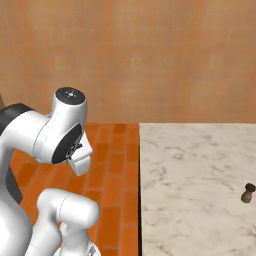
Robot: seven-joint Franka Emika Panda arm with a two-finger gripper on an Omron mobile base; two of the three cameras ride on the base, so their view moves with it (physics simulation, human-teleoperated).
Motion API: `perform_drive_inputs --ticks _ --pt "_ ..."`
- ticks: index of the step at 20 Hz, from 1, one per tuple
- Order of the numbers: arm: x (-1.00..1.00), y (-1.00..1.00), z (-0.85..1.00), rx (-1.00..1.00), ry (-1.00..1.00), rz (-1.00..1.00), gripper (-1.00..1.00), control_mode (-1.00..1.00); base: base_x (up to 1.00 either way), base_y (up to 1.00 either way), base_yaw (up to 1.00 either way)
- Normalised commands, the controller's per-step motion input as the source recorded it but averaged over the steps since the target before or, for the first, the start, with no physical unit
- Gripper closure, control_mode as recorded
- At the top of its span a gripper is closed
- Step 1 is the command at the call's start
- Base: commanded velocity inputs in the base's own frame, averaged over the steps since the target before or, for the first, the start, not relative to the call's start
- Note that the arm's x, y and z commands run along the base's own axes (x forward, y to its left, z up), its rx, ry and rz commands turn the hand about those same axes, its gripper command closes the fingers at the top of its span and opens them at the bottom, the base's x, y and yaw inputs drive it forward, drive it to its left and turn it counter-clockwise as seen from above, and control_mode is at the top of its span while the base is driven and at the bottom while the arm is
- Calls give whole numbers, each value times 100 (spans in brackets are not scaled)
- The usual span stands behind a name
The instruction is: Take the meat container that has the fish and place it on the second highest rack of the freezer. Then take the vegetable container that has the tomato and bell pepper and place it on the highest rack of the freezer.
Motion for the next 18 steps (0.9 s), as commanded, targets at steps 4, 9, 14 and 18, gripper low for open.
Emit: perform_drive_inputs --ticks 4,9,14,18 --pt "0 0 0 0 0 0 100 100 100 0 0" --pt "0 0 0 0 0 0 100 100 100 0 14" --pt "0 0 0 0 0 0 100 100 79 0 41" --pt "0 0 0 0 0 0 100 100 40 -16 69"
